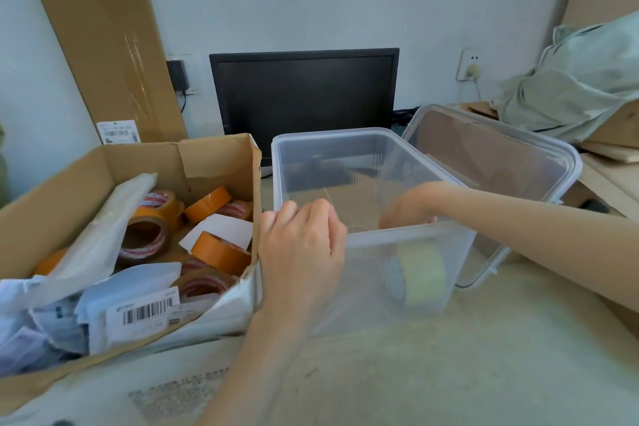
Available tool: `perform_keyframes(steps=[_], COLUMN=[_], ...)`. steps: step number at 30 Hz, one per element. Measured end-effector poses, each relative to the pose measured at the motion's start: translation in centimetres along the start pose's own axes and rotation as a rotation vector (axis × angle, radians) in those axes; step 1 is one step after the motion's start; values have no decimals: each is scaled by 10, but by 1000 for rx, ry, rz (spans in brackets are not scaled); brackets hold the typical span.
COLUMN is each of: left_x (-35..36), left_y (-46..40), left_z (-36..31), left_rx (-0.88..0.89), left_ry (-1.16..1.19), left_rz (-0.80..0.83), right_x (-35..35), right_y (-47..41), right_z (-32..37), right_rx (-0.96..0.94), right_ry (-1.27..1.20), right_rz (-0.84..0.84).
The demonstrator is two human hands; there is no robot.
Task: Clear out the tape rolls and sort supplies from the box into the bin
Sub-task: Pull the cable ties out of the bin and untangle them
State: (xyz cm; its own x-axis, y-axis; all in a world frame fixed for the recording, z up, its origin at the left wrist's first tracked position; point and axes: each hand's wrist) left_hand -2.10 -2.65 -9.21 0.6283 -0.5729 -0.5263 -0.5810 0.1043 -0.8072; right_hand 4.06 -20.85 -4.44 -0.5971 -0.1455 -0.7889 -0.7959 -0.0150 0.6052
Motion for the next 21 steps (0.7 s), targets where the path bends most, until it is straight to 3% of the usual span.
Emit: perform_keyframes(steps=[4, 8, 16, 21], left_x=[1, 0, -8, -19], left_y=[2, 3, 1, -8], left_z=[1, 0, -5, -16], left_rx=[-2, -28, -110, -157], left_ry=[5, 6, 4, 7], left_rz=[1, 26, 134, 235], right_x=[0, -4, -5, 2], right_y=[1, 10, 19, 44], right_z=[-4, -11, -19, -21], right_rx=[-76, -114, -303, -500], right_ry=[-7, -66, -510, -1028], right_rz=[-103, -396, -919, -1193])
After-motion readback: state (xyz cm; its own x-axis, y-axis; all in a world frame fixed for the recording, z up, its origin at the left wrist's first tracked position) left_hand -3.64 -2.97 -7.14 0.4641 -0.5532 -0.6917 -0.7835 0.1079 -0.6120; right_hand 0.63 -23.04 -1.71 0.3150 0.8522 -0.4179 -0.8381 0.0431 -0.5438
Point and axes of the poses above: each hand's wrist, its own y-axis away from the middle knuckle, its own x-axis out of the palm, z = x × y, and after that the axes turned 3 degrees about -x, right-handed
